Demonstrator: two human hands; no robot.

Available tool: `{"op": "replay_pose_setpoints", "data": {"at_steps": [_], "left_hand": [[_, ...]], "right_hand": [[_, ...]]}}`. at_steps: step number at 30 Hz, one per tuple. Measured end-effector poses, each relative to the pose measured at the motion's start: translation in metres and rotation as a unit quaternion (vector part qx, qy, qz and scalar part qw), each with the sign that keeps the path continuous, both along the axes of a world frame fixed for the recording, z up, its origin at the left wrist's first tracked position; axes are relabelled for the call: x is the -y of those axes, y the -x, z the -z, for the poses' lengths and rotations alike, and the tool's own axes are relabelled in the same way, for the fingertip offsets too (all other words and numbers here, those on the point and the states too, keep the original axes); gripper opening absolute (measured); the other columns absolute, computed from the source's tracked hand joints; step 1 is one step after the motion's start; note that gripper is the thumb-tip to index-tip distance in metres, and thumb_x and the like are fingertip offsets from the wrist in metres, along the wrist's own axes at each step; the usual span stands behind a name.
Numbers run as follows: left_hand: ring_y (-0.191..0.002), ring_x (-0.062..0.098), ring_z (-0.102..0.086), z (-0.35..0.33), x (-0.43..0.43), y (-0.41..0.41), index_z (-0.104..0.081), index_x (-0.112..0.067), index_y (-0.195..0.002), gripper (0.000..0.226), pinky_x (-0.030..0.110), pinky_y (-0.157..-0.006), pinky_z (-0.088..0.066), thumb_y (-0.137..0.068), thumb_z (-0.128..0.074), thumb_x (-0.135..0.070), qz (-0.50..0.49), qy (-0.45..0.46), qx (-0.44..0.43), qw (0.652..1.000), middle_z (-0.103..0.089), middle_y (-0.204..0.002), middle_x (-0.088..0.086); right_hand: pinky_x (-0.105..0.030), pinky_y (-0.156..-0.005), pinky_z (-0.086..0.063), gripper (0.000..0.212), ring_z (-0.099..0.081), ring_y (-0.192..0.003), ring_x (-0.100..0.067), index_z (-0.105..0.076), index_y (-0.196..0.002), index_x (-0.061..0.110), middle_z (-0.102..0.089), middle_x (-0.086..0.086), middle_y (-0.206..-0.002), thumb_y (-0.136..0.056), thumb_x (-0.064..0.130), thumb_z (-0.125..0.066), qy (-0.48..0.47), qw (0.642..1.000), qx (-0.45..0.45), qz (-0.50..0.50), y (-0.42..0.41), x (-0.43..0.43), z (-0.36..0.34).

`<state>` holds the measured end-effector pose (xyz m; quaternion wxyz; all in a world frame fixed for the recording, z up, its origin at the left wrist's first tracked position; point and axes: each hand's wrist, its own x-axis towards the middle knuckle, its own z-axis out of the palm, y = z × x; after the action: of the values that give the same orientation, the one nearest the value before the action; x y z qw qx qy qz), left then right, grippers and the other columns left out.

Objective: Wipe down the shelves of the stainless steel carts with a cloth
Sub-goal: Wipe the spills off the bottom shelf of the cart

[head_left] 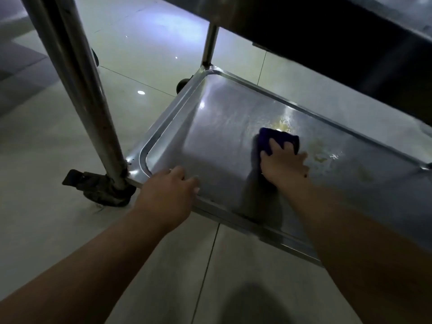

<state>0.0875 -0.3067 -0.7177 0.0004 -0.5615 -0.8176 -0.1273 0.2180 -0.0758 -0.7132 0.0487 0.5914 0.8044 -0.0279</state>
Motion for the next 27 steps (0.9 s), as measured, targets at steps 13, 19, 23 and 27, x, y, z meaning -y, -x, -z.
{"op": "replay_pose_setpoints", "data": {"at_steps": [13, 19, 23, 27], "left_hand": [[-0.092, 0.028, -0.051, -0.008, -0.017, -0.004, -0.056, -0.022, -0.108, 0.031, 0.033, -0.07, -0.042, -0.097, -0.032, -0.037, 0.001, 0.123, -0.065, 0.99, -0.048, -0.107, 0.008], [-0.091, 0.03, -0.051, -0.014, -0.016, -0.01, -0.058, -0.02, -0.105, 0.027, 0.035, -0.066, -0.044, -0.096, -0.036, -0.032, 0.003, 0.149, -0.084, 0.985, -0.047, -0.106, 0.01], [-0.093, 0.028, -0.052, -0.024, -0.03, -0.032, -0.059, -0.02, -0.101, 0.019, 0.032, -0.065, -0.036, -0.091, -0.044, -0.027, -0.032, 0.151, -0.081, 0.985, -0.049, -0.106, 0.007], [-0.109, 0.023, -0.046, -0.022, -0.05, -0.068, -0.057, -0.021, -0.108, 0.024, 0.033, -0.081, -0.039, -0.095, -0.039, -0.029, 0.041, 0.131, -0.011, 0.99, -0.051, -0.116, 0.002]], "right_hand": [[-0.048, -0.097, -0.032, 0.058, -0.026, -0.124, -0.039, -0.012, -0.145, 0.044, -0.014, 0.002, -0.151, -0.092, 0.055, -0.033, 0.025, 0.999, -0.013, -0.044, -0.038, -0.006, 0.004], [-0.041, -0.1, -0.031, 0.052, -0.033, -0.123, -0.033, -0.019, -0.143, 0.048, -0.019, 0.005, -0.154, -0.093, 0.055, -0.031, 0.007, 0.969, 0.008, -0.249, -0.117, 0.011, 0.003], [-0.049, -0.102, -0.03, 0.053, -0.016, -0.138, -0.035, -0.024, -0.145, 0.036, -0.01, -0.003, -0.156, -0.095, 0.043, -0.04, 0.004, 0.997, 0.065, -0.037, -0.139, -0.018, -0.001], [-0.05, -0.101, -0.031, 0.055, -0.017, -0.134, -0.038, -0.014, -0.148, 0.036, -0.01, 0.0, -0.155, -0.096, 0.042, -0.03, 0.032, 0.998, 0.039, 0.025, -0.118, -0.004, -0.002]]}}
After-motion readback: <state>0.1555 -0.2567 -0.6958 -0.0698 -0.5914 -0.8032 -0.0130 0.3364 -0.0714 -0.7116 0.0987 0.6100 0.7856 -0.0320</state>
